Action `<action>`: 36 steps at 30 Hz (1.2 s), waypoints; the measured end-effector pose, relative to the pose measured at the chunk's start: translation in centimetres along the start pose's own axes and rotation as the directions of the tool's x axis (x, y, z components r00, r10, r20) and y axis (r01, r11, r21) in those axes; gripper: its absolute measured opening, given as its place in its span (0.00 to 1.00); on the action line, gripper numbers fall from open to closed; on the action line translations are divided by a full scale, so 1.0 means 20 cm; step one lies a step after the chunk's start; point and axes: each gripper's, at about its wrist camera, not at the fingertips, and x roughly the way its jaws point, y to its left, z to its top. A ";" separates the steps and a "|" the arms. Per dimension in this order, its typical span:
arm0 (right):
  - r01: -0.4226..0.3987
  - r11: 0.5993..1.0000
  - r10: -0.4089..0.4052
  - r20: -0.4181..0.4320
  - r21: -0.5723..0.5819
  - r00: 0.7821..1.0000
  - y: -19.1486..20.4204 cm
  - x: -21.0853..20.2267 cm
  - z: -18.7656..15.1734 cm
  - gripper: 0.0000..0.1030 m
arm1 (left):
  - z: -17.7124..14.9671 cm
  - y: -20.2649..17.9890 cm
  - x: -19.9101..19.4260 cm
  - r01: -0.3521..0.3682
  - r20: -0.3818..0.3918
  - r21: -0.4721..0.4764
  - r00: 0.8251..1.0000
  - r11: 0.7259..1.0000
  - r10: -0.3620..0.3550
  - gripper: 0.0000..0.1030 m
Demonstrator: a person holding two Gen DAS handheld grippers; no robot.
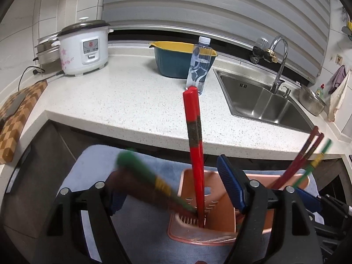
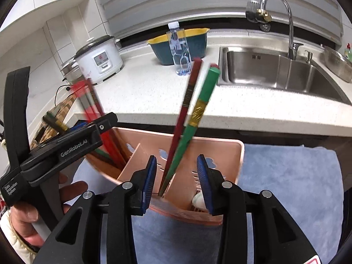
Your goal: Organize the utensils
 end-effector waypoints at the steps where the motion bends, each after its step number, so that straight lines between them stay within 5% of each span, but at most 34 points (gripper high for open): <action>1: 0.002 1.000 -0.002 0.000 -0.002 1.000 0.00 0.00 0.01 0.36 | 0.00 0.00 0.00 0.001 0.003 -0.001 1.000 1.000 -0.001 0.69; 31: -0.003 1.000 0.003 0.006 -0.018 1.000 -0.01 0.04 0.10 0.37 | 0.07 0.07 -0.16 0.011 0.070 -0.018 0.997 1.000 -0.010 0.72; 36: -0.017 1.000 0.017 -0.002 -0.027 1.000 -0.01 0.03 0.07 0.37 | 0.16 -0.03 -0.16 -0.001 0.138 0.024 0.990 1.000 -0.003 0.82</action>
